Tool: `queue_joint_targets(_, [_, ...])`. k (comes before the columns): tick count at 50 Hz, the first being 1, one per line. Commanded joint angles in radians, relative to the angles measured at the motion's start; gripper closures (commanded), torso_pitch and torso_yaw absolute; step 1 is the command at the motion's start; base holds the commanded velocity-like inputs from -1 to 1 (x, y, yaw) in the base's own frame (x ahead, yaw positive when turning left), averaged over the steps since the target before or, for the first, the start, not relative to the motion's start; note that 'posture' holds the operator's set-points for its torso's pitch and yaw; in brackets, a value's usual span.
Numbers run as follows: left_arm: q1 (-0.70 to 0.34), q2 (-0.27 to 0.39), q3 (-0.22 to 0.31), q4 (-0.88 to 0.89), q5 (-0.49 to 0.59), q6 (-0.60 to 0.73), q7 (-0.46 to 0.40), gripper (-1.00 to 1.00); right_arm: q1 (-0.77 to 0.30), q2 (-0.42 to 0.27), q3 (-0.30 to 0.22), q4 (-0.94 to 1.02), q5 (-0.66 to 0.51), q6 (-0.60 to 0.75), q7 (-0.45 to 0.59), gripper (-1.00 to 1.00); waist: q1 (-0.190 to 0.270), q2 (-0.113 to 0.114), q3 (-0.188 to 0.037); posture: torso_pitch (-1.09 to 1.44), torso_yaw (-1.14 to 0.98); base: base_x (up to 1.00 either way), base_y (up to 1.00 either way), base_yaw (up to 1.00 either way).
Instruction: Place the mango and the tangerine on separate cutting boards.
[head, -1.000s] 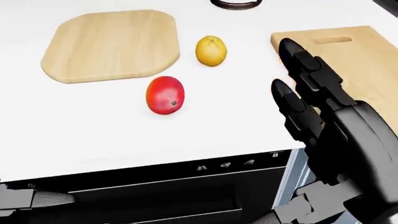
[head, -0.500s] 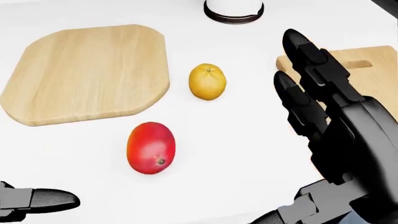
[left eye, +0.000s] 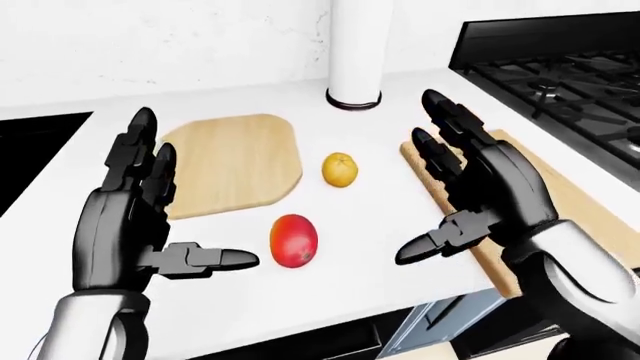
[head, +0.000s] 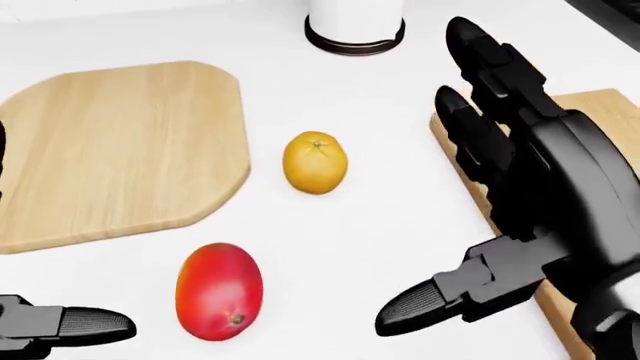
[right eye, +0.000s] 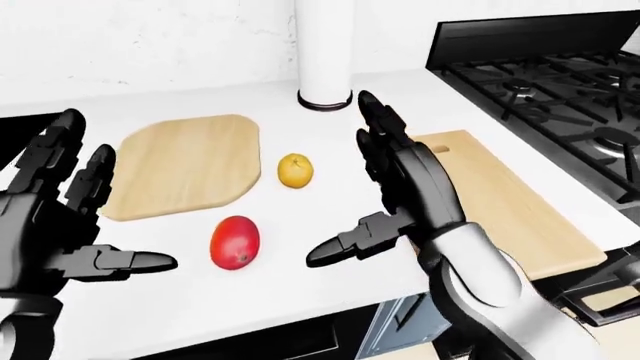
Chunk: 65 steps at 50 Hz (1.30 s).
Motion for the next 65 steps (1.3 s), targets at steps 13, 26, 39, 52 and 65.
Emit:
queue_joint_targets(13, [-0.017,0.001,0.018,-0.025,0.029,-0.024,-0.012,-1.00,-0.211,0.033,0.116,0.247,-0.452,-0.090,0.428,-1.00,-0.002,0.012,-0.012,0.00,0.00,0.00,0.00,0.00])
queue_joint_targets(26, [-0.021,-0.015,0.005,-0.025,0.059,-0.015,-0.027,-1.00,-0.429,0.000,0.208,0.492,-0.744,-0.079,0.770,-1.00,-0.002,0.020,-0.012,0.00,0.00,0.00,0.00,0.00])
queue_joint_targets(39, [-0.019,-0.052,-0.002,-0.025,0.117,-0.009,-0.071,-1.00,-0.615,0.059,0.251,0.748,-1.111,-0.201,1.056,-1.00,-0.006,0.032,-0.014,0.00,0.00,0.00,0.00,0.00])
queue_joint_targets(52, [-0.029,-0.136,0.003,-0.025,0.229,0.020,-0.179,-1.00,-0.795,0.142,0.235,1.228,-1.314,-0.562,1.081,-1.00,-0.013,0.043,-0.021,0.00,0.00,0.00,0.00,0.00])
queue_joint_targets(65, [-0.036,-0.195,0.034,-0.025,0.302,0.037,-0.266,-1.00,-0.898,0.190,0.260,1.589,-1.457,-0.827,1.016,-1.00,-0.014,0.042,-0.029,0.00,0.00,0.00,0.00,0.00])
